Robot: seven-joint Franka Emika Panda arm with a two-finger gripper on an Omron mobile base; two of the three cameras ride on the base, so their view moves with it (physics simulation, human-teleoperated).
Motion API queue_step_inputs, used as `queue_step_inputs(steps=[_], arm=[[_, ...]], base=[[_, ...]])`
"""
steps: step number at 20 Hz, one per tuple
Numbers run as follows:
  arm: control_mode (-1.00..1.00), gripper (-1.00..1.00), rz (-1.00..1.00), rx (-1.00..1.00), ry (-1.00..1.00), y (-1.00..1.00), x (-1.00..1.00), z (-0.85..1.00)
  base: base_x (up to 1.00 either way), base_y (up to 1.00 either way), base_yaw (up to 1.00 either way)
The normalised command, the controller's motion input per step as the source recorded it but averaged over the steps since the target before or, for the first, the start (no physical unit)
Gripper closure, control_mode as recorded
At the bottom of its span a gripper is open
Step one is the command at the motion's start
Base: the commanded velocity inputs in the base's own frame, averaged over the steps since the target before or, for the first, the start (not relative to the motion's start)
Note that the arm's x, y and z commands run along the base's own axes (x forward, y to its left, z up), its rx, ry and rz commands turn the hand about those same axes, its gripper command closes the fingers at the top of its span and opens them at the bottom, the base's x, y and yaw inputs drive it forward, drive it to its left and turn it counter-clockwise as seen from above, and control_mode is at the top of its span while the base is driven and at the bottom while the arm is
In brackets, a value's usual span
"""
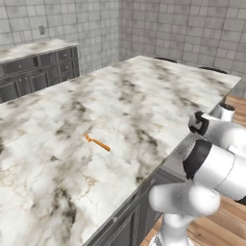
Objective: Organize the utensils by type. Pick up the wooden spoons from the counter and place them in the open cabinet. Then pick up the metallic utensils from the counter and place them in the open drawer.
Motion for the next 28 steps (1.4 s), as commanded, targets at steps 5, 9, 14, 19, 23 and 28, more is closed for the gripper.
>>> queue_step_inputs(steps=[5, 9, 14, 19, 23, 28], arm=[[-1.0, -1.0, 0.21, 0.06, 0.01, 1.0, -0.16, 0.85], [-1.0, -1.0, 0.2, 0.07, 0.08, 1.0, -0.06, 0.68], [-1.0, -1.0, 0.11, 0.05, 0.01, 1.0, -0.01, 0.16], [-1.0, -1.0, 0.01, 0.02, -0.02, 0.71, 0.0, -0.18], [-1.0, -1.0, -0.06, 0.03, -0.03, 0.57, 0.0, -0.03], [-1.0, -1.0, -0.08, 0.0, -0.02, 0.81, 0.05, 0.0]], base=[[0.0, 0.0, 0.0], [0.0, 0.0, 0.0], [0.0, 0.0, 0.0], [0.0, 0.0, 0.0], [0.0, 0.0, 0.0], [0.0, 0.0, 0.0]])
